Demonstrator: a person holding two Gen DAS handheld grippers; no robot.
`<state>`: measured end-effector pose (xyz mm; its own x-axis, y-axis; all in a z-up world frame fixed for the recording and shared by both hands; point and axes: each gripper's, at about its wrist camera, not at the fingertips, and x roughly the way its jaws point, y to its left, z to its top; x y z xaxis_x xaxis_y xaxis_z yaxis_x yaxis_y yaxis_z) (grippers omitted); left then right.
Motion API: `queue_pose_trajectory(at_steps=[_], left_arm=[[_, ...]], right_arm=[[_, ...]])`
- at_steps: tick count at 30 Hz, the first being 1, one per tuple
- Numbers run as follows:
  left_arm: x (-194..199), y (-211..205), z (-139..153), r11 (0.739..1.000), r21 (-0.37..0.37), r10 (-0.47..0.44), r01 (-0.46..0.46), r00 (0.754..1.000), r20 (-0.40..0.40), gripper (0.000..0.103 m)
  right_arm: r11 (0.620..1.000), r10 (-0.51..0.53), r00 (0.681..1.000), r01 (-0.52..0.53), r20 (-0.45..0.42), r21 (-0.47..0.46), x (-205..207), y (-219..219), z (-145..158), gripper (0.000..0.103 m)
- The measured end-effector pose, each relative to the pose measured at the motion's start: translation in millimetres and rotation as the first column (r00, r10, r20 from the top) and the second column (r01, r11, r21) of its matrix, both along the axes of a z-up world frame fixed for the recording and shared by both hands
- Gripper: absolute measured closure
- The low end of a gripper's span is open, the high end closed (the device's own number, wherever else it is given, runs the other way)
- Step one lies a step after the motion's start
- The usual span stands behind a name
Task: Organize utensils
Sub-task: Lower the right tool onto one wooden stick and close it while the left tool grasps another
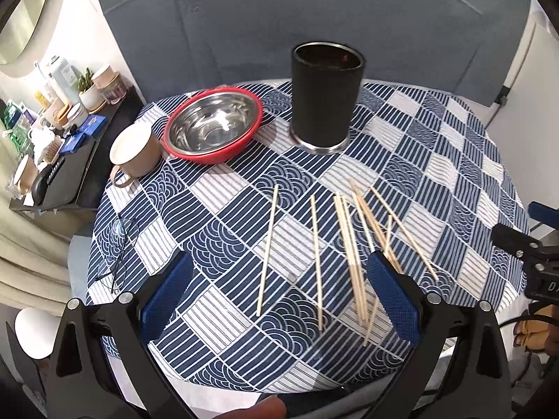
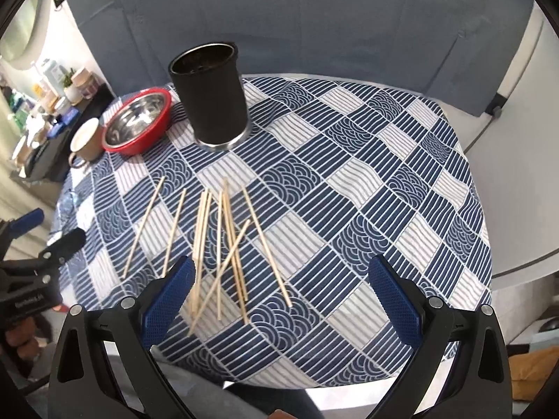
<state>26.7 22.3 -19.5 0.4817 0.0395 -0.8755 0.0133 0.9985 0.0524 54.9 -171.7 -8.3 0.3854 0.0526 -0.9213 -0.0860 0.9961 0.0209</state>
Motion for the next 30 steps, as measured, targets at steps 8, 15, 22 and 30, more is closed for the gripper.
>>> queue_pose_trajectory(at_steps=[8, 15, 22, 30], left_arm=[[20.4, 25.8, -31.0, 0.998, -0.006, 0.060, -0.060, 0.995, -0.079, 0.006], [28.2, 35.6, -67.6, 0.997, 0.028, 0.077, -0.073, 0.983, -0.165, 0.006], [33.1, 35.1, -108.1, 0.998, 0.047, 0.061, -0.051, 0.968, -0.244, 0.006], [47.4, 34.9, -135.9, 0.993, 0.106, 0.074, -0.048, 0.964, -0.256, 0.006]], right_arm=[[0.999, 0.015, 0.997, -0.018, -0.076, -0.048, 23.5, 0.7, -32.9, 0.008], [0.996, 0.017, 0.984, -0.033, -0.176, -0.089, 35.4, 6.8, -78.4, 0.008], [0.991, 0.006, 0.970, -0.038, -0.243, -0.127, 43.2, 6.1, -118.9, 0.008], [0.988, 0.012, 0.960, -0.054, -0.281, -0.141, 58.5, 0.2, -154.1, 0.008]])
